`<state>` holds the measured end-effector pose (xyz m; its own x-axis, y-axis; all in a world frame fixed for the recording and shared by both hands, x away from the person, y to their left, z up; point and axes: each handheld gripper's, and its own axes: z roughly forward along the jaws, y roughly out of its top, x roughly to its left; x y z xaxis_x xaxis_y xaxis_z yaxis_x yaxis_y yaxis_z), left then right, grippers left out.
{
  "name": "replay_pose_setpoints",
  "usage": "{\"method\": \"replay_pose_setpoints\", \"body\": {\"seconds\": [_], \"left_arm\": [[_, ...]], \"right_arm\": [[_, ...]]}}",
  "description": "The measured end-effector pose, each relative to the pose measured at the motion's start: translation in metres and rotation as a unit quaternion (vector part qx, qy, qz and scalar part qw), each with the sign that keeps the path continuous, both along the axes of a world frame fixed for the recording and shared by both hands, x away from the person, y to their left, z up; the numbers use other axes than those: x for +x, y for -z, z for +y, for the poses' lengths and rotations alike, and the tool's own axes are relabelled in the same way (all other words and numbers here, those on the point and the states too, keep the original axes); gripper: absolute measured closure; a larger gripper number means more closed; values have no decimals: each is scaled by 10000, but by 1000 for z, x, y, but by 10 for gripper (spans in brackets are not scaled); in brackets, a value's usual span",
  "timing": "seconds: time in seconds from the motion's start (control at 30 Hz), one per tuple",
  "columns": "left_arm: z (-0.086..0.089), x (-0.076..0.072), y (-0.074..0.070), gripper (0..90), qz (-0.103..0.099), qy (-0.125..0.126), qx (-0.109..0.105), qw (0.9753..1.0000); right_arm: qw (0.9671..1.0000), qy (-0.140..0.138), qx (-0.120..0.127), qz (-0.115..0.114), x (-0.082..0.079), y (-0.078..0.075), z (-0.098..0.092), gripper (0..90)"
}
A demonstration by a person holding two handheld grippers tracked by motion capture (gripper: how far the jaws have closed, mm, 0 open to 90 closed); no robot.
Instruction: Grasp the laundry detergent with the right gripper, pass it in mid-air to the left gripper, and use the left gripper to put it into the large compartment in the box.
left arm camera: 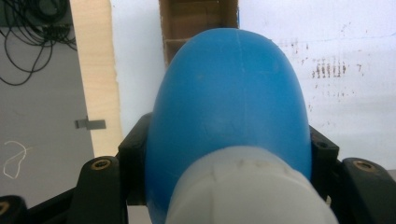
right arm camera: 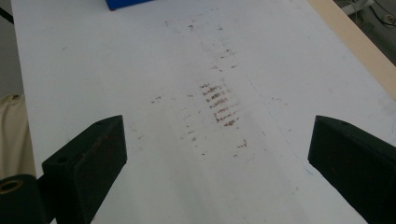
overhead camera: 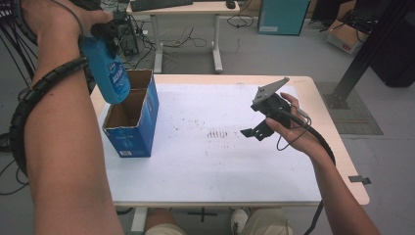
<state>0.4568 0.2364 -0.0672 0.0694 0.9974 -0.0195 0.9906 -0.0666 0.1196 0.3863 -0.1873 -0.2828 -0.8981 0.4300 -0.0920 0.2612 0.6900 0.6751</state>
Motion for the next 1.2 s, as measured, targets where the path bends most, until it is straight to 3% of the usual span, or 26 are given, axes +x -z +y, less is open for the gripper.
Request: {"method": "replay_pose_setpoints", "body": {"seconds": [0.6,1.2], "left_arm": [[5,7,29,374,96,-62,-61,9999],[5,15,76,374,227,-78,-92,9997]], "right_arm": [[10000,-29,-71,9,2,5,1,45],[9999,-50,-133,42,3,9,2,44]]}}
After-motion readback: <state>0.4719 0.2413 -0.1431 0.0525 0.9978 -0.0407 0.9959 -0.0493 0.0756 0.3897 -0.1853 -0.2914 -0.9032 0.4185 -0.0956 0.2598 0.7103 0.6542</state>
